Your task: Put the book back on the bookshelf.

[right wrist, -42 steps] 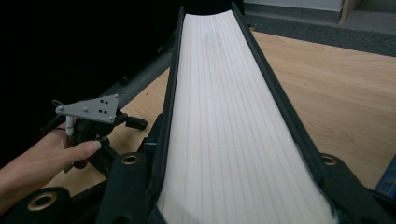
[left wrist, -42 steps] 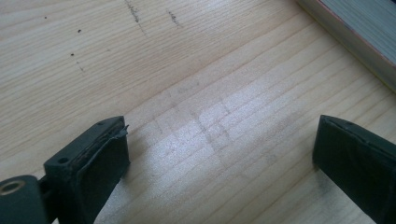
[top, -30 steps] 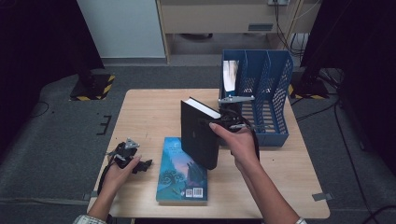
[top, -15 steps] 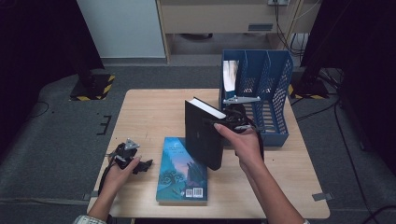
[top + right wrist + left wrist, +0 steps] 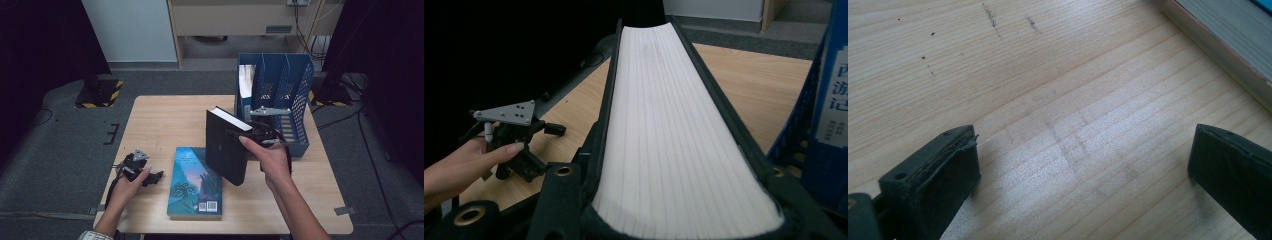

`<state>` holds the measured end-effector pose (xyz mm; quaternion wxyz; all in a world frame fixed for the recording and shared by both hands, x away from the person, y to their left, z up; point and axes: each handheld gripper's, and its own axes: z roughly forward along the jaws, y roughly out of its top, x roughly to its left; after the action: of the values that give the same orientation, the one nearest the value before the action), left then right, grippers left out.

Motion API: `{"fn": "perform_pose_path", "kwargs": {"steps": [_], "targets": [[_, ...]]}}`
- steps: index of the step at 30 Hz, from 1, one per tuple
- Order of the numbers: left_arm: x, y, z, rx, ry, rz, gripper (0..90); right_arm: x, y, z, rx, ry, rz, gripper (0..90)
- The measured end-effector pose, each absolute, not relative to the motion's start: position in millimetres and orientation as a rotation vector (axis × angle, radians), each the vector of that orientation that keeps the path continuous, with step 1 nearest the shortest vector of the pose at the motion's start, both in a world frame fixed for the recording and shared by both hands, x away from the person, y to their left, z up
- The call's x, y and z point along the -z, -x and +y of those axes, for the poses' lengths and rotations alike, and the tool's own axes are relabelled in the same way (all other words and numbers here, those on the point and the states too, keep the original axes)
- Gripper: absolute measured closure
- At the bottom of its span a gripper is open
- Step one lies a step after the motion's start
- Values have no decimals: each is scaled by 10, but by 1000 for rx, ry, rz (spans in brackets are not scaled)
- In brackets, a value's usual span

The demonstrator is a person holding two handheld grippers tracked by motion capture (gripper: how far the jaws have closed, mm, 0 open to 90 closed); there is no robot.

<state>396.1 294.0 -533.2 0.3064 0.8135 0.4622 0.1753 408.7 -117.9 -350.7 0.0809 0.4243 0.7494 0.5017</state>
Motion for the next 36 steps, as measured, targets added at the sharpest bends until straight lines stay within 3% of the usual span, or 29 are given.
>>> {"fn": "perform_pose_path", "kwargs": {"steps": [36], "targets": [[5340, -3964, 2919, -464, -2148, 1207, 0, 3334, -3787, -1816, -1510, -1361, 2142, 531]]}}
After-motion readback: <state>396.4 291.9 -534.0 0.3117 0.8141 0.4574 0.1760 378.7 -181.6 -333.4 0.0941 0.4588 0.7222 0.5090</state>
